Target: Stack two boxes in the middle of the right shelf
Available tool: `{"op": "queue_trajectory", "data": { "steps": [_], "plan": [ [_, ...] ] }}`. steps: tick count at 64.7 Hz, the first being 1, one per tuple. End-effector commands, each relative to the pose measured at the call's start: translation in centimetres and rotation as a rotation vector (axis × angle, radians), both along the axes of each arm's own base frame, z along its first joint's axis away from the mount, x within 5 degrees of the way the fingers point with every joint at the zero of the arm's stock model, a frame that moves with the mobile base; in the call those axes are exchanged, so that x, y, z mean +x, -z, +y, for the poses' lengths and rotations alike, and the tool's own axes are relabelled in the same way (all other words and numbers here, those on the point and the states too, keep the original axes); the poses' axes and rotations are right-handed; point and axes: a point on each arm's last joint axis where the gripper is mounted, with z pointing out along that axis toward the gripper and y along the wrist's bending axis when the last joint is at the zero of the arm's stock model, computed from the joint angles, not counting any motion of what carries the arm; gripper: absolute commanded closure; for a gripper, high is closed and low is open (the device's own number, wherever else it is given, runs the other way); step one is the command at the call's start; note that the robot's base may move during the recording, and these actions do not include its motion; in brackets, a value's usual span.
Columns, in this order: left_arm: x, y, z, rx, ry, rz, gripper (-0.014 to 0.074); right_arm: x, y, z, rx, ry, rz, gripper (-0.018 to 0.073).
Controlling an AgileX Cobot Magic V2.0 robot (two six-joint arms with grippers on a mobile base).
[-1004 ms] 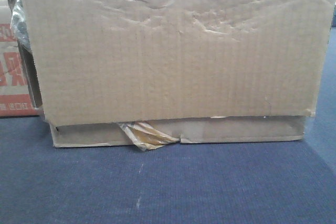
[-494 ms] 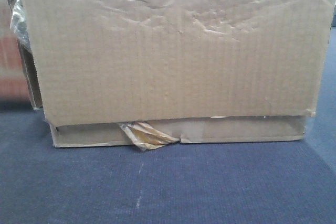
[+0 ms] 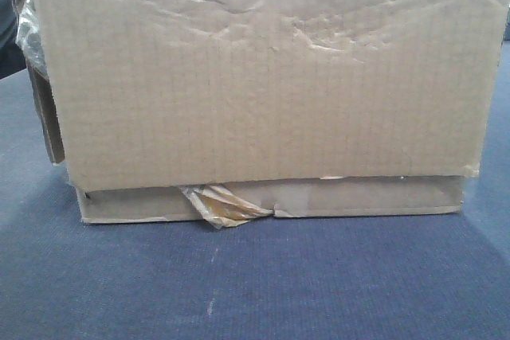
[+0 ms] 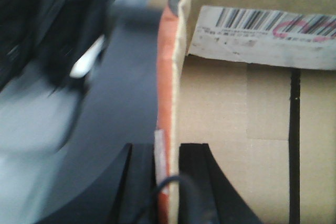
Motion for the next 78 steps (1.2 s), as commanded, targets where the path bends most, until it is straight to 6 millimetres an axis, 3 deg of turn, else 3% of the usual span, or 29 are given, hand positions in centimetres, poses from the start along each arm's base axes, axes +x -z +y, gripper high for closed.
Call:
{"op": "queue_trajectory", "data": {
  "steps": [1,14,29,39,58,78],
  "plan": [
    [-0.7,-1.7,-2.5,-0.065,0.091,-0.066,0.0708,0.1,-0.3,0.0,0.000,0.001,-0.015,-0.0001],
    [0.8,-0.8,-8.3,-0.125,0.258,-0.027,0.0708,0.1,-0.3,0.0,0.000,0.001,-0.015,-0.0001],
    [4.6,3.2,-14.4,-0.106,0.325,0.129,0.0708,0.1,-0.3,0.0,0.000,0.001,-0.015,-0.0001],
    [7.6,6.6,-16.8,-0.119,0.304,0.236,0.0708,0.1,-0.3,0.0,-0.001,0.001,-0.014,-0.0001],
    [11.0,11.8,-19.4,-0.115,0.310,0.386,0.0708,0.0,0.1,0.0,-0.006,-0.003,0.028,-0.0001],
    [11.3,12.6,-19.5,-0.098,0.302,0.426,0.0701,0.0,0.2,0.0,-0.007,-0.003,0.035,-0.0001]
  ]
}}
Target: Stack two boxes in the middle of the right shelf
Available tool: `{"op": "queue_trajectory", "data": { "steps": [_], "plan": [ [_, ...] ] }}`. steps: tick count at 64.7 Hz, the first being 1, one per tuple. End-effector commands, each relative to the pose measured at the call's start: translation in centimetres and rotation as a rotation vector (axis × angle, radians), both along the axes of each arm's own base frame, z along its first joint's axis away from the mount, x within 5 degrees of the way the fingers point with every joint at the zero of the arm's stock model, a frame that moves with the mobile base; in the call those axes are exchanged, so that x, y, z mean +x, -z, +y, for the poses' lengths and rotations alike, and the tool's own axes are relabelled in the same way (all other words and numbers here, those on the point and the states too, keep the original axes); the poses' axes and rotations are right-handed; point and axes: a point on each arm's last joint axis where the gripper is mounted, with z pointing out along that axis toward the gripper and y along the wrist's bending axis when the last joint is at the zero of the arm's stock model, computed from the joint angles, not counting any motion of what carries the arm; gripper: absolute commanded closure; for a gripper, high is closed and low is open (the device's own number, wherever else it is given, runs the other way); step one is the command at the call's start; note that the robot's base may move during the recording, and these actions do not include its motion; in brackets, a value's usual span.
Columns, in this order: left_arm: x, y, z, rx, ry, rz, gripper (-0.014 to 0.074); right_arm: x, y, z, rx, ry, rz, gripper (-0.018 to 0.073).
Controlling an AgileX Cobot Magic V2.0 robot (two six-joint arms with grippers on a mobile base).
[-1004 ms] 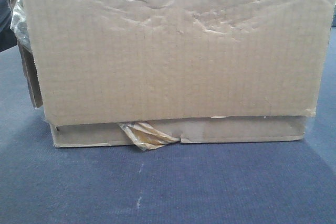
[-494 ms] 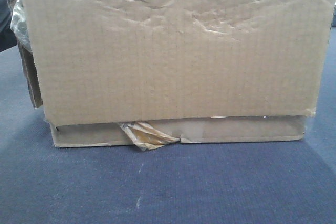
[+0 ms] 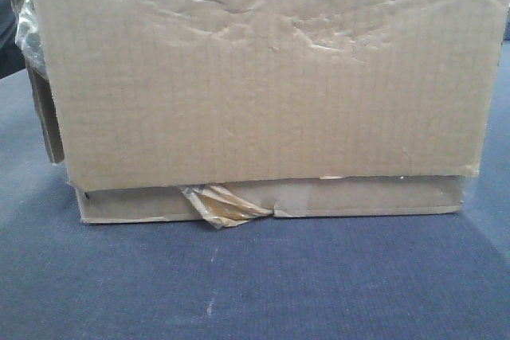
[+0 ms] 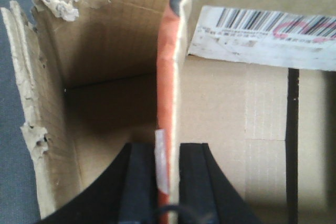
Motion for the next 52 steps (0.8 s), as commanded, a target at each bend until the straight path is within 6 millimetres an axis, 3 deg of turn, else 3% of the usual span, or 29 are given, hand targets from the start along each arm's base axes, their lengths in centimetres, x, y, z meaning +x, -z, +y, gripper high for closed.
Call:
{"op": "queue_trajectory", "data": {
  "steps": [1,6,12,23,35,52],
  "plan": [
    [-0.2,-0.6,-0.1,-0.015,-0.005,-0.015,0.0691,0.1,-0.3,0.0,-0.001,0.000,-0.013,-0.0001],
    [-0.3,-0.6,-0.1,-0.015,-0.005,-0.014,0.0617,0.1,-0.3,0.0,-0.001,0.000,-0.013,-0.0001],
    [-0.3,-0.7,-0.1,-0.017,-0.004,-0.015,0.0447,0.1,-0.3,0.0,-0.001,0.000,-0.013,-0.0001],
    [-1.2,-2.0,0.0,-0.053,0.002,-0.047,-0.0031,0.1,-0.3,0.0,-0.001,0.000,-0.012,-0.0001],
    [-3.7,-5.5,1.1,-0.069,0.007,-0.143,0.0082,0.1,-0.2,0.0,-0.001,0.000,-0.009,-0.0001],
    [-8.0,-9.5,4.6,0.086,-0.026,-0.254,0.0084,0.8,-0.4,0.1,-0.003,-0.002,0.009,-0.0001]
  ]
}}
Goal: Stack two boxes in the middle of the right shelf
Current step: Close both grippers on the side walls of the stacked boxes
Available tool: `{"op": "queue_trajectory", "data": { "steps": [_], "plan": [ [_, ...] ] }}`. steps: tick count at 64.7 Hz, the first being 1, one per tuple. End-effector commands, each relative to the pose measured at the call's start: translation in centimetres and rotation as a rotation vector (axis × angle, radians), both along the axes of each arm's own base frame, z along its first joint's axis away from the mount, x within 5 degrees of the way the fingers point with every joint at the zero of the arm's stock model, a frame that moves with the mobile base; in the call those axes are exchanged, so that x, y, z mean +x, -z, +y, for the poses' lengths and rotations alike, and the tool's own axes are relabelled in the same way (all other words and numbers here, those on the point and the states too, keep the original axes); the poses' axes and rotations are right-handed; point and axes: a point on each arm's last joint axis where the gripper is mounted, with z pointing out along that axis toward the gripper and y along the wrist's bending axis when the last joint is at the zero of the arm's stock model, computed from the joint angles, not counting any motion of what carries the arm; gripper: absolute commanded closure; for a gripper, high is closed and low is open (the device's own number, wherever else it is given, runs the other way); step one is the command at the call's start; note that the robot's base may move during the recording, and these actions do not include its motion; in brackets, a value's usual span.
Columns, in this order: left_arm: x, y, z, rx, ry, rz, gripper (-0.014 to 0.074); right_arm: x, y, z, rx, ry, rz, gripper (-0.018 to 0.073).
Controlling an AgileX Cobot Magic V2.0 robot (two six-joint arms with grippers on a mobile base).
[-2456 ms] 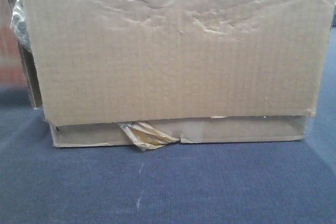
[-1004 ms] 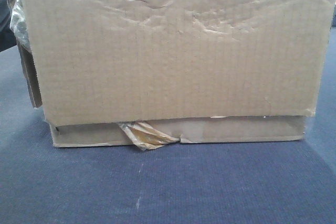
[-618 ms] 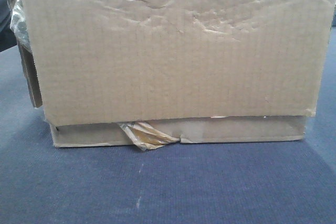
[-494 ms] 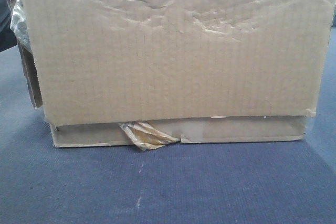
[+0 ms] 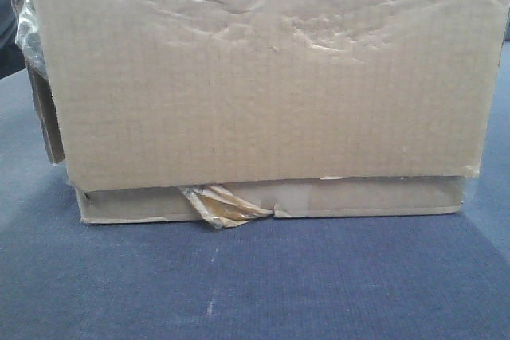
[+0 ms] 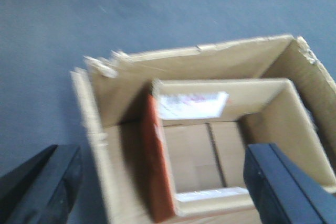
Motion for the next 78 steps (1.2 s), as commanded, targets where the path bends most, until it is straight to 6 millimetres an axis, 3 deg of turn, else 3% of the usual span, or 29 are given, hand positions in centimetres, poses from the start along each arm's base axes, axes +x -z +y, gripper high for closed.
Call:
{"op": "queue_trajectory", "data": {
  "steps": [1,13,18,30,56,68,78],
  "plan": [
    [-1.4,-1.1,1.4,0.058,-0.013,-0.013,0.0084,0.7,-0.5,0.1,-0.002,-0.002,-0.004,-0.0001],
    [-1.6,-1.1,4.1,0.097,-0.075,0.034,0.0084,3.0,-1.9,1.4,-0.035,-0.081,0.054,-0.0001],
    [-1.5,-0.8,5.0,0.089,-0.101,0.048,0.0084,4.8,-2.2,2.3,-0.045,-0.113,0.100,-0.0001],
    [-1.4,0.9,4.3,0.084,-0.050,0.114,0.0084,9.0,-1.9,4.1,-0.112,-0.181,0.273,-0.0001],
    [1.4,9.0,2.4,0.157,-0.006,0.372,0.0084,16.6,3.9,6.3,-0.111,-0.208,0.532,-0.0001],
    [3.2,13.0,1.7,0.171,0.004,0.496,0.0084,19.0,6.6,7.1,-0.085,-0.218,0.603,-0.0001],
    [4.1,14.8,1.3,0.166,0.011,0.550,0.0084,20.4,8.9,7.5,-0.093,-0.217,0.669,-0.0001]
  ]
}}
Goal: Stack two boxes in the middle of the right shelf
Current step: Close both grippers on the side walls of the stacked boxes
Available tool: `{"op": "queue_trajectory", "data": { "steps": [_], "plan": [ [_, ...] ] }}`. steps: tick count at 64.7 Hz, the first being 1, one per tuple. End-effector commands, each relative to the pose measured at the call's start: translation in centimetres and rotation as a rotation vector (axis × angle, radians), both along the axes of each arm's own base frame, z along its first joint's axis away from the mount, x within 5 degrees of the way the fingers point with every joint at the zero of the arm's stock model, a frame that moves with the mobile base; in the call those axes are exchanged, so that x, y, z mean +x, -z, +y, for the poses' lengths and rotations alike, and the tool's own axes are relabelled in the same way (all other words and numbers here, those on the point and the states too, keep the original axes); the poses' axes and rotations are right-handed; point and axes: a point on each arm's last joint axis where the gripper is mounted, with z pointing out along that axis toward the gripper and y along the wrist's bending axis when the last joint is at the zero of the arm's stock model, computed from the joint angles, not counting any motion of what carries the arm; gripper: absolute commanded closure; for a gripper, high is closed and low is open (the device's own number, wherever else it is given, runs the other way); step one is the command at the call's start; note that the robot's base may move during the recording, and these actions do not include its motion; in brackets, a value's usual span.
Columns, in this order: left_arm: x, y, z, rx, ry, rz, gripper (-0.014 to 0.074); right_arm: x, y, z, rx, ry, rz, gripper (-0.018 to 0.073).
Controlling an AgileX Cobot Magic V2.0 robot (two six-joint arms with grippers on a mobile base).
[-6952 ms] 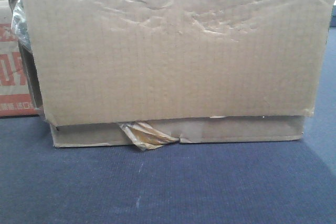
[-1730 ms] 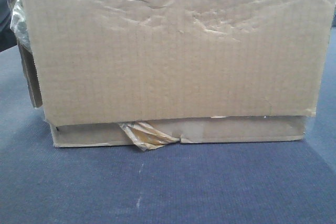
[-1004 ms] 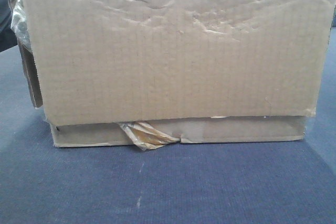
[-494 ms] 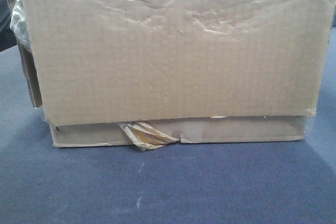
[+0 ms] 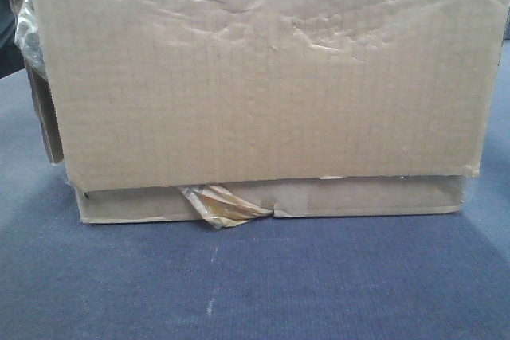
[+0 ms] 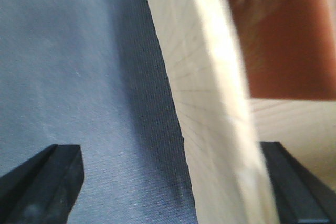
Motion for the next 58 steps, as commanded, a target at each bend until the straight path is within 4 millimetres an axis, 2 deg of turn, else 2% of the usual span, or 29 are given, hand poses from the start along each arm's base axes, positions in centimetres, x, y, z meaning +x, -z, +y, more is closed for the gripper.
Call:
{"op": "queue_trajectory", "data": {
  "steps": [1,8,13,17,19,23,28,30,31,46,54,58],
  "plan": [
    [0.2,0.6,-0.4,-0.007,0.008,0.016,0.0084,0.8,0.6,0.2,-0.001,0.000,-0.003,-0.0001],
    [0.4,1.1,-0.4,-0.004,0.006,0.028,0.0091,1.4,1.6,0.3,-0.014,-0.010,0.022,0.0032],
    [0.5,1.2,-0.5,-0.003,0.004,0.033,0.0118,1.7,2.1,0.4,-0.018,-0.012,0.035,0.0141],
    [0.5,1.3,-0.5,-0.005,-0.002,0.035,0.0173,1.8,2.4,0.4,-0.021,-0.013,0.046,0.0274],
    [0.5,1.3,-0.5,-0.005,-0.002,0.035,0.0220,1.8,2.4,0.4,-0.021,-0.013,0.050,0.0351],
    [0.5,1.3,-0.5,-0.005,-0.002,0.035,0.0369,1.8,2.5,0.4,-0.022,-0.013,0.054,0.0535],
    [0.5,1.3,-0.5,-0.007,-0.002,0.036,0.0591,1.8,2.5,0.4,-0.026,-0.014,0.055,0.0726],
    [0.5,1.3,-0.5,-0.007,-0.002,0.036,0.0694,1.8,2.5,0.4,-0.027,-0.014,0.057,0.0721],
    [0.5,1.3,-0.5,-0.007,-0.002,0.036,0.0706,1.8,2.6,0.4,-0.027,-0.015,0.060,0.0717],
    [0.6,0.9,-0.5,-0.019,-0.022,0.024,0.0708,1.2,2.5,0.3,-0.036,-0.023,0.098,0.0713],
    [0.5,-0.5,-0.5,-0.031,-0.023,-0.017,0.0708,0.6,1.6,0.1,-0.034,-0.025,0.089,0.0713],
    [0.2,-1.9,-0.4,-0.043,-0.023,-0.059,0.0708,0.1,0.8,0.0,-0.029,-0.026,0.069,0.0713]
  ]
}}
